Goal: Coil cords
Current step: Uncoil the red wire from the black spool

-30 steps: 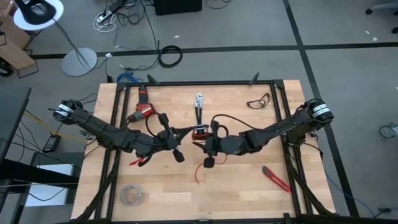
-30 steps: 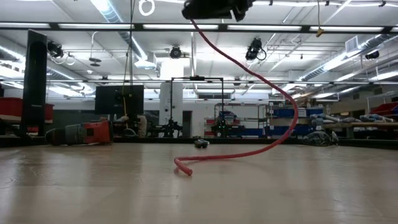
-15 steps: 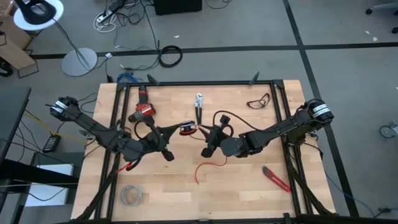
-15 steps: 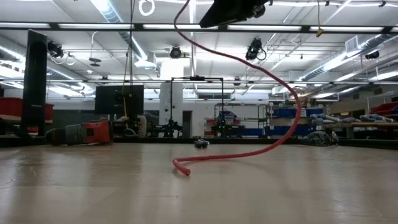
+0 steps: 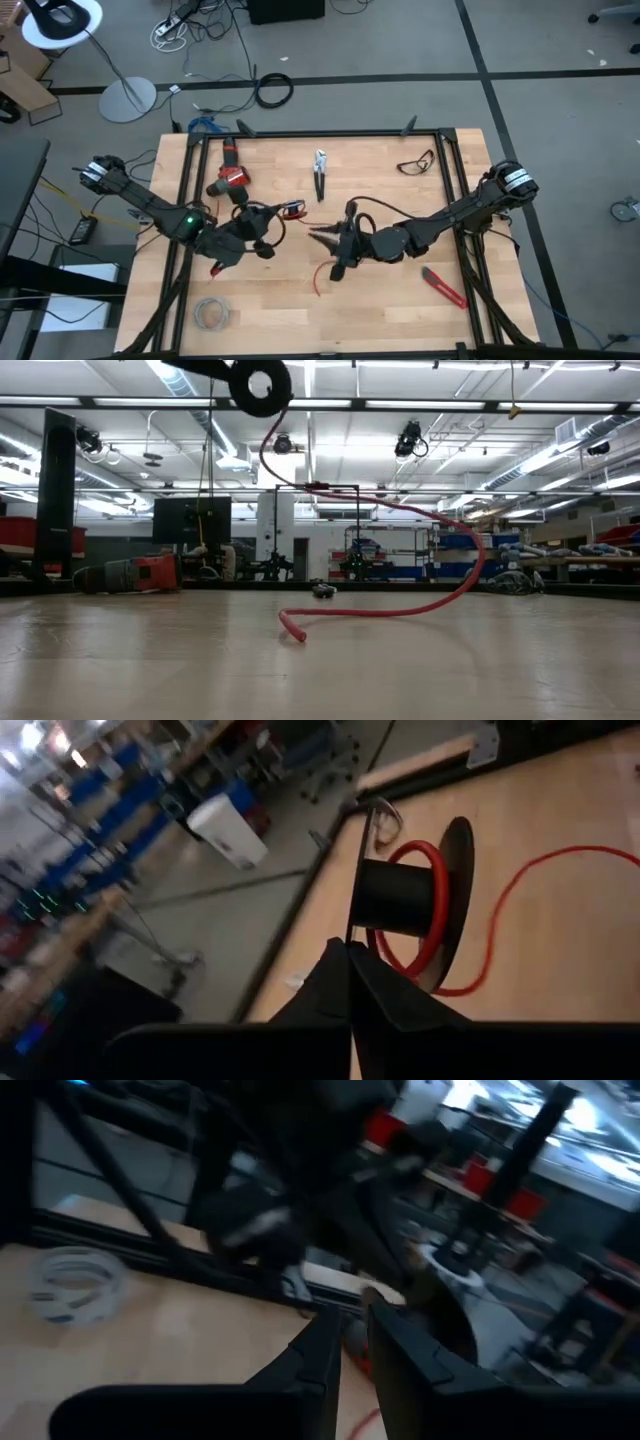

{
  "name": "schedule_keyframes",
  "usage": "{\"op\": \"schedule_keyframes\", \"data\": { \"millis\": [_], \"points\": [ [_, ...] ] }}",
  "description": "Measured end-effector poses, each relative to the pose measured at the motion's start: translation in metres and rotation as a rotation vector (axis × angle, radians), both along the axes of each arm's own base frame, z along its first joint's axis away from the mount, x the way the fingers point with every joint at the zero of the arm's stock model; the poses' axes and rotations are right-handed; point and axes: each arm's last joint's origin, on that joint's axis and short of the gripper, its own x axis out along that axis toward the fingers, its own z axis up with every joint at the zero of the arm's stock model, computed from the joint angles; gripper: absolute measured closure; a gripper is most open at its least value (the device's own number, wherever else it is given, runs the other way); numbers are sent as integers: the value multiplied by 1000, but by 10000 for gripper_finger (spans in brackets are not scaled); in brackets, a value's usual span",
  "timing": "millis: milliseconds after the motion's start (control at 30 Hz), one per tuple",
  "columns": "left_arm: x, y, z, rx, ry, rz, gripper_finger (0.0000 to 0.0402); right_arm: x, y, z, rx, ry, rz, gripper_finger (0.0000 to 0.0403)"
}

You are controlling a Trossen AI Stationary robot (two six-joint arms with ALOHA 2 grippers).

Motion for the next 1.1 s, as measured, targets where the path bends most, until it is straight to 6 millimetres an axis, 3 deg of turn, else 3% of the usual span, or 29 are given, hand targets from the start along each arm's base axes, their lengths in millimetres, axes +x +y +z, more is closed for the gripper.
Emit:
{"op": "schedule_keyframes", "data": {
  "millis": [367,533,700,900,1100],
  "points": [
    [11,20,-5,-370,-100,44,401,-3,10,-7,-24,76,143,351],
    [21,27,-1,-554,-122,-66,401,-7,19,-8,-43,85,162,351],
    [25,40,-6,-795,-27,-166,401,-11,27,-8,-78,91,146,351],
    [15,47,-20,-919,152,-86,401,-16,29,-16,-113,162,57,351],
    [12,43,-23,-1048,237,-126,401,-10,15,-24,31,216,91,351]
  ]
}}
